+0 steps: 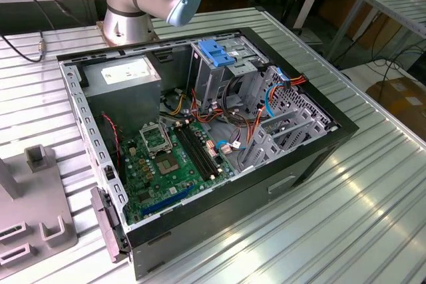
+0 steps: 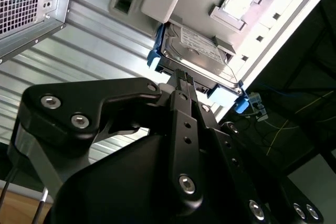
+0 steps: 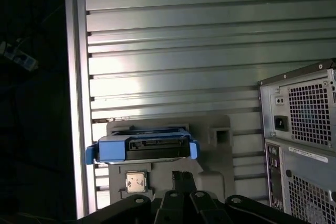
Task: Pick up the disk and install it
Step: 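Reach for the disk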
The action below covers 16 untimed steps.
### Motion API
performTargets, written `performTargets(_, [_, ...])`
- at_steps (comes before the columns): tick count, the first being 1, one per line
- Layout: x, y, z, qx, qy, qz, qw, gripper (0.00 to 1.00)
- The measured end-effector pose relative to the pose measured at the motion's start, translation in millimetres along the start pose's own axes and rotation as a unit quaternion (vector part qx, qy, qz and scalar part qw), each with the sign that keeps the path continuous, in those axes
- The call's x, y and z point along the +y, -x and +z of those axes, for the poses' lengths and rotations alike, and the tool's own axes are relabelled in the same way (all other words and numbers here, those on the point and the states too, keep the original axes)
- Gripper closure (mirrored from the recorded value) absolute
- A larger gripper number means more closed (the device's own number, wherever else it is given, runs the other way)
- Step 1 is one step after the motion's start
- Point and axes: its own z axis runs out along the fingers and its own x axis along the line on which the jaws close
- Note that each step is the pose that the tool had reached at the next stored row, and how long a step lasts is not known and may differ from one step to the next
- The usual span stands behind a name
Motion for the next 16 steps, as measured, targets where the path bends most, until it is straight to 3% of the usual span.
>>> performTargets(2, [-0.3,-3.7,-0.1,0.0000,0.0000,0.000,1.00000,0.90])
performTargets(8, [-0.7,-24.1,-0.1,0.0000,0.0000,0.000,1.00000,0.90])
performTargets(16, [5.8,-45.9,1.3,0.0001,0.0000,0.000,1.00000,0.90])
